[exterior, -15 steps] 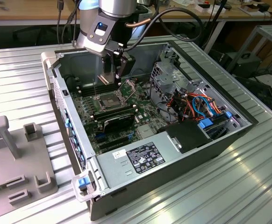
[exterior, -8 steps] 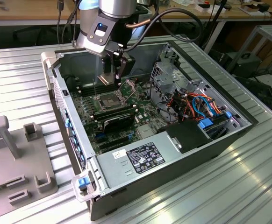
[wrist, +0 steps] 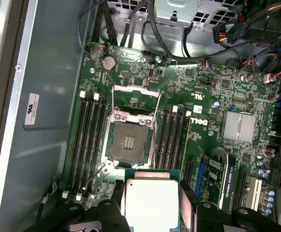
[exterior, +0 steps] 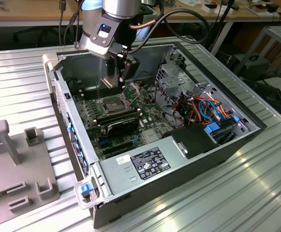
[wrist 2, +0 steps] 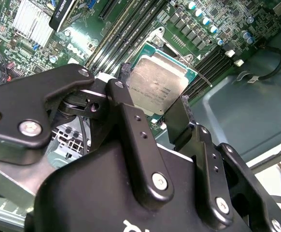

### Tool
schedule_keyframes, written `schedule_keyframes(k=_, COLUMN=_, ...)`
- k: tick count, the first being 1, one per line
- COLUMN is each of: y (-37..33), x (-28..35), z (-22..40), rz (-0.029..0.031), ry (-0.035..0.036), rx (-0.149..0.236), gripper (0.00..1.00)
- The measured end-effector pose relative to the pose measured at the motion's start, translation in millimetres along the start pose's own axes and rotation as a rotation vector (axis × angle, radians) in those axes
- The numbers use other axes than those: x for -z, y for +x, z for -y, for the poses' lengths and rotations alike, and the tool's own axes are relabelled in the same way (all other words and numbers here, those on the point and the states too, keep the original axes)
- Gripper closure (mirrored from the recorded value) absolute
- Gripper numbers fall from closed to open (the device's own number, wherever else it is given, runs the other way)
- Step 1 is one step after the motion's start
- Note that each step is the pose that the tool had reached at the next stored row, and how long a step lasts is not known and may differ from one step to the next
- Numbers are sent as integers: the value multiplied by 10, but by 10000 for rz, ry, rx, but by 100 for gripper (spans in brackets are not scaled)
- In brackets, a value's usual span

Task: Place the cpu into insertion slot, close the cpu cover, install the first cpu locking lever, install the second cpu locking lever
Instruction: 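Place the cpu into insertion slot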

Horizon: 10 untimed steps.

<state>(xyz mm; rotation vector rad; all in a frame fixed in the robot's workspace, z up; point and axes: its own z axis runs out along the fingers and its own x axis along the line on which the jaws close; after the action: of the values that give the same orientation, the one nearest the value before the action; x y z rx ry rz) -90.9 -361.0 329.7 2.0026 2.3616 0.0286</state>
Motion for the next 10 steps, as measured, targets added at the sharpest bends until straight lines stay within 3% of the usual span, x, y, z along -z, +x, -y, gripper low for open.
schedule_keyframes(k=1, y=4, x=-4, z=0, rz=-4, ry=-4, rx=-1, gripper=46)
schedule_keyframes(k=3, y=6, x=-186, z=-45, rz=22, ry=15, rx=-734, gripper=46)
schedule_keyframes(k=10, y=42, x=-222, z=-99, rz=22, ry=14, rx=-735, gripper=46)
